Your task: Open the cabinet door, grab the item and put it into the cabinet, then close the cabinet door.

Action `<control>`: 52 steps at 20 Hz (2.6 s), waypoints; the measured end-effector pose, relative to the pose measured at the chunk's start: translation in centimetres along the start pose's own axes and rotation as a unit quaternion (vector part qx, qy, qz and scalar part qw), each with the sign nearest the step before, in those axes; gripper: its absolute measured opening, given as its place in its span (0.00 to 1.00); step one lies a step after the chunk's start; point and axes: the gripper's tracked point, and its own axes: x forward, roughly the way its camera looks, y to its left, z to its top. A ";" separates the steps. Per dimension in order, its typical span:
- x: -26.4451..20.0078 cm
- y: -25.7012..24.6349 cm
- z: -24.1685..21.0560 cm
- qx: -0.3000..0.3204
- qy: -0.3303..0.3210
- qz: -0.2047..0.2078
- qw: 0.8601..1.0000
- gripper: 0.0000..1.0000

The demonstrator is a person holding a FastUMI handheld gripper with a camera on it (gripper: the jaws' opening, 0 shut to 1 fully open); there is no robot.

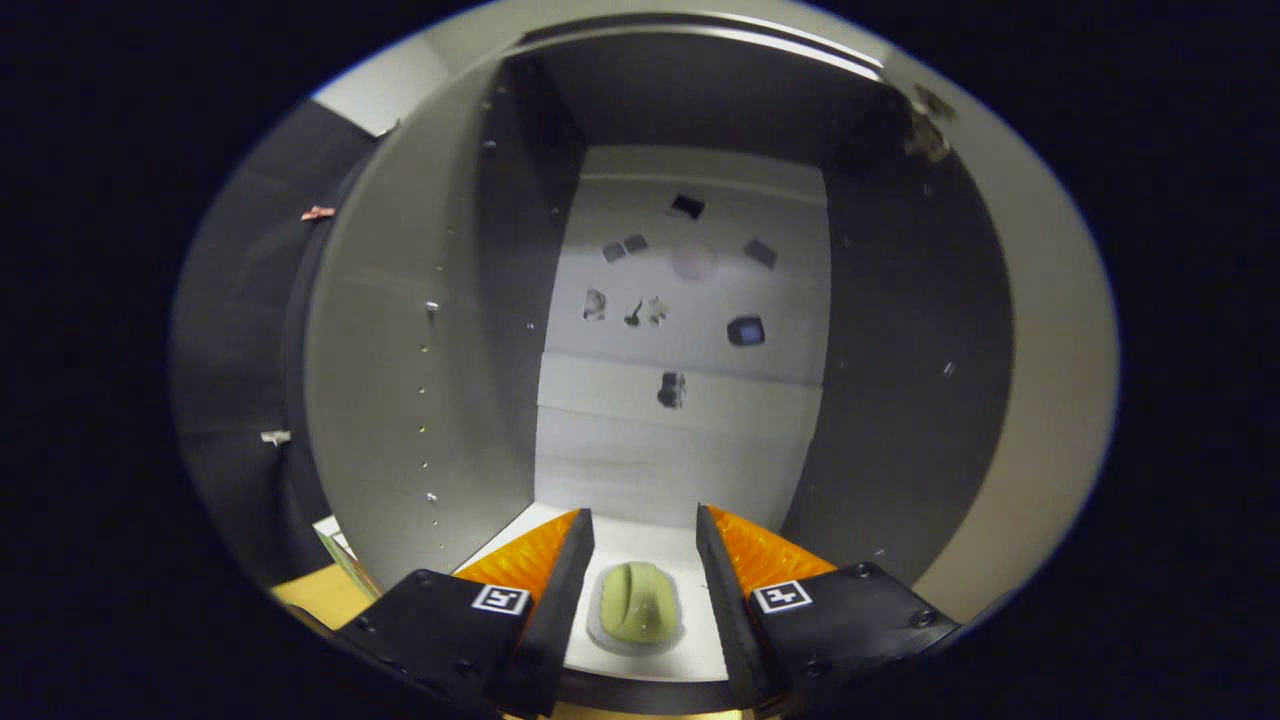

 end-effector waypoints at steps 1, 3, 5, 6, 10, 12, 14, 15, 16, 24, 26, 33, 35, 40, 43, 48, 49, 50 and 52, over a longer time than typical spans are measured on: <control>-1.4 0.2 0.6 -0.006 -0.004 -0.002 1.000 0.69; -4.2 1.8 2.3 0.015 -0.022 0.016 1.000 0.72; -7.7 2.6 4.1 0.032 -0.045 0.024 0.998 0.78; -9.5 2.9 4.7 0.032 -0.055 0.022 0.998 0.78; -16.9 4.5 5.8 0.030 -0.062 0.022 0.997 0.96; -19.9 4.1 5.8 0.032 -0.062 0.020 0.997 0.96; -23.2 3.0 5.0 0.023 -0.052 0.010 0.998 0.97; -25.1 2.2 4.3 0.011 -0.042 0.003 0.999 0.97; -26.8 1.4 3.6 -0.003 -0.032 -0.004 0.999 0.97; -38.3 -3.9 2.3 0.031 -0.010 0.022 0.999 0.97; -40.8 -7.6 1.9 0.038 -0.005 0.001 0.999 0.97; -42.4 -20.0 -1.0 0.087 -0.003 -0.054 0.995 0.98; -41.0 -21.3 -1.7 0.111 -0.006 -0.032 0.993 0.98; -38.5 -21.3 -3.7 0.126 0.010 0.040 0.991 0.97; -38.0 -20.0 -3.8 0.126 0.017 0.071 0.989 0.97; -37.0 -14.3 -2.9 0.135 0.022 0.113 0.984 0.98; -36.3 -12.7 -2.9 0.133 0.024 0.119 0.984 0.98; -35.8 -11.6 -3.0 0.127 0.028 0.122 0.984 0.98; -34.5 -9.4 -2.9 0.121 0.032 0.127 0.984 0.98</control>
